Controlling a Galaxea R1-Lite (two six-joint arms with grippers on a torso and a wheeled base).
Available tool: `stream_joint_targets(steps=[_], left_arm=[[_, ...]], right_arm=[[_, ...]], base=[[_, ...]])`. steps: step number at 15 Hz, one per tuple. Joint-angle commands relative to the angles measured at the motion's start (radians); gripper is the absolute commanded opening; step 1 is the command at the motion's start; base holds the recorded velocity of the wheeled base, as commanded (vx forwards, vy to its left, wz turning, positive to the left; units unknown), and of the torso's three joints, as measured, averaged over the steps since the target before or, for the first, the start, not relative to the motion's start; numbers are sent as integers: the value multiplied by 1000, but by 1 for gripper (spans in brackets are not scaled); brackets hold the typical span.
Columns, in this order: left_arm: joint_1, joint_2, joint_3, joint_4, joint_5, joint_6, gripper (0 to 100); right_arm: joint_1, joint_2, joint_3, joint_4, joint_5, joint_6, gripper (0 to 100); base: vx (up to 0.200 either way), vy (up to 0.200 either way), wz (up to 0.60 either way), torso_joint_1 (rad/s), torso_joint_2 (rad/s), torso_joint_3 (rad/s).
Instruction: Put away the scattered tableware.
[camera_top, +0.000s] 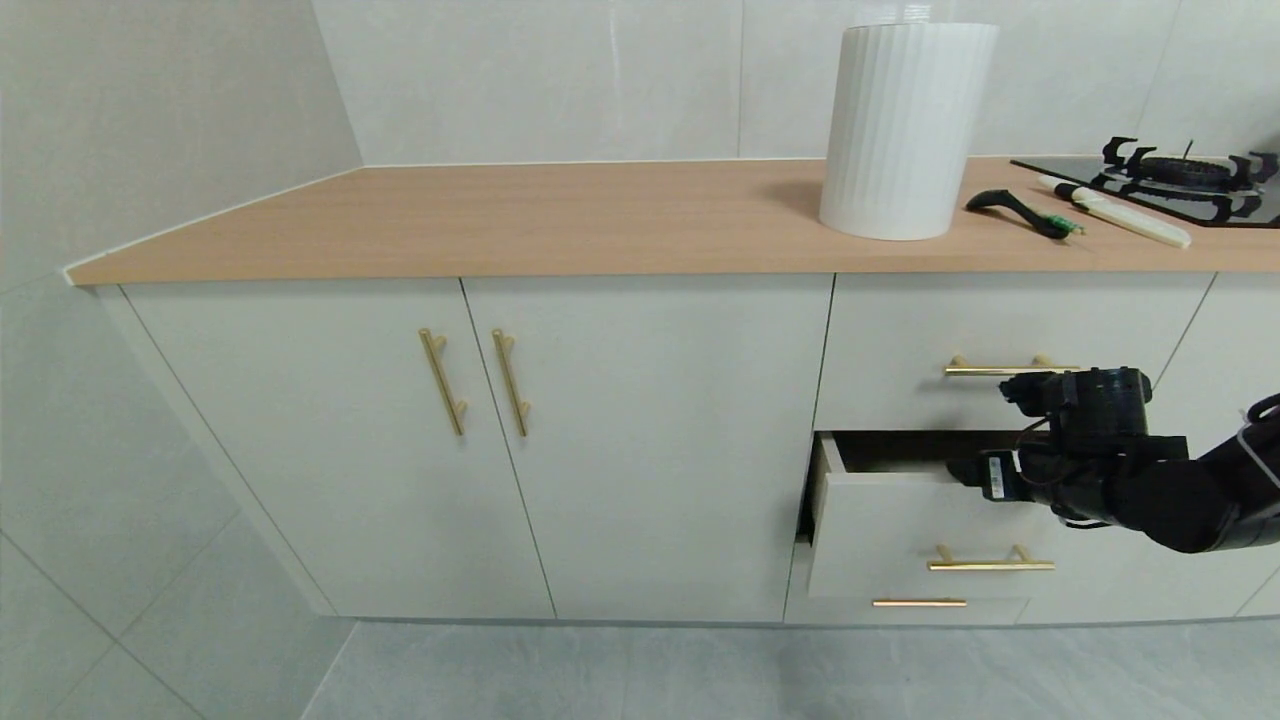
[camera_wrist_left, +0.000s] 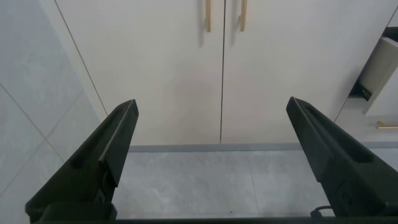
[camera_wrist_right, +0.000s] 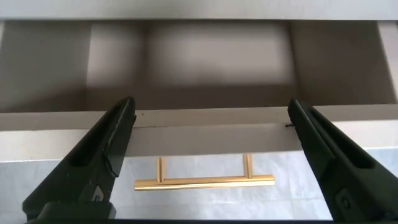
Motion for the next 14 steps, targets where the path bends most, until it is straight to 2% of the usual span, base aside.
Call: stream_joint_targets(steps=[1,5,9,14], left_arm=[[0,0,0,0,0,0,100],[0,0,-1,0,0,0,100],[0,0,0,0,0,0,100],[0,0,-1,0,0,0,100]], right_arm=[[-4,-34,15,23,0,-16,100],[-6,-74,28,91,4,-55,100],[-6,-167,27,289,27,-101,100],[-2,-227,27,448,29,-134,100]], base=[[0,0,0,0,0,0],[0,0,0,0,0,0],[0,0,0,0,0,0],[0,0,0,0,0,0]])
